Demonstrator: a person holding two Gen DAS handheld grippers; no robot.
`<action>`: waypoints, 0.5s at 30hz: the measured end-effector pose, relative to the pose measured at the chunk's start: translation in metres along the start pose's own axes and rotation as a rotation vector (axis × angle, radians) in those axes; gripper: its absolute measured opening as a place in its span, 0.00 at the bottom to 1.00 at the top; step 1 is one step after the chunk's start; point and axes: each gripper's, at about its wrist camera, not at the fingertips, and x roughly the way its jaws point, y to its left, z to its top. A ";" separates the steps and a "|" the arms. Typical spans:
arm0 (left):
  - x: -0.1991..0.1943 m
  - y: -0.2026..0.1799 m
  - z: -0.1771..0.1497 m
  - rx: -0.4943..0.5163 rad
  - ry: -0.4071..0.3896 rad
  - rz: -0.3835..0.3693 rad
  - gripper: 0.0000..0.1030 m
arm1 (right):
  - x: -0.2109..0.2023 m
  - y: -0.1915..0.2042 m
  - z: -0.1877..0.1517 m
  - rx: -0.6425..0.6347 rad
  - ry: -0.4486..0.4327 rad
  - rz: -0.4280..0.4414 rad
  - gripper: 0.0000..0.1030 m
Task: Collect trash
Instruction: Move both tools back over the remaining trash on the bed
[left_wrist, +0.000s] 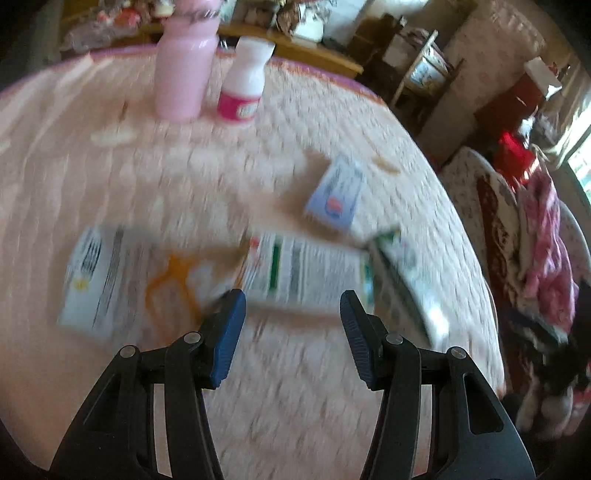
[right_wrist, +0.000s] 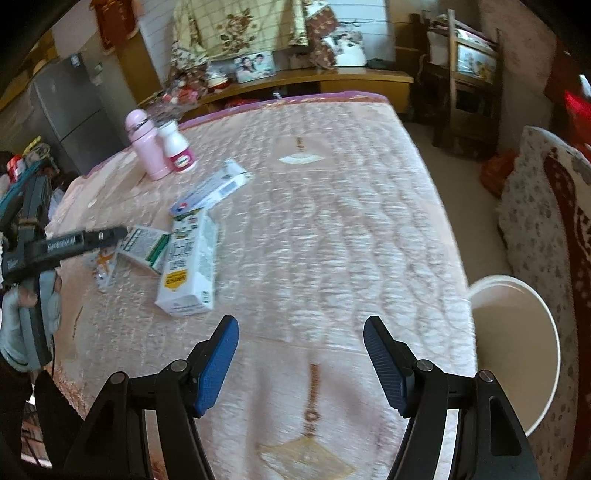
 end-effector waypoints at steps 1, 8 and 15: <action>-0.004 0.006 -0.009 -0.006 0.024 -0.011 0.50 | 0.002 0.005 0.001 -0.007 0.001 0.006 0.66; -0.047 0.022 -0.029 0.018 -0.042 0.043 0.50 | 0.016 0.030 0.007 -0.039 0.010 0.044 0.66; -0.043 0.002 0.022 0.004 -0.156 -0.006 0.50 | 0.017 0.044 0.005 -0.057 0.020 0.053 0.66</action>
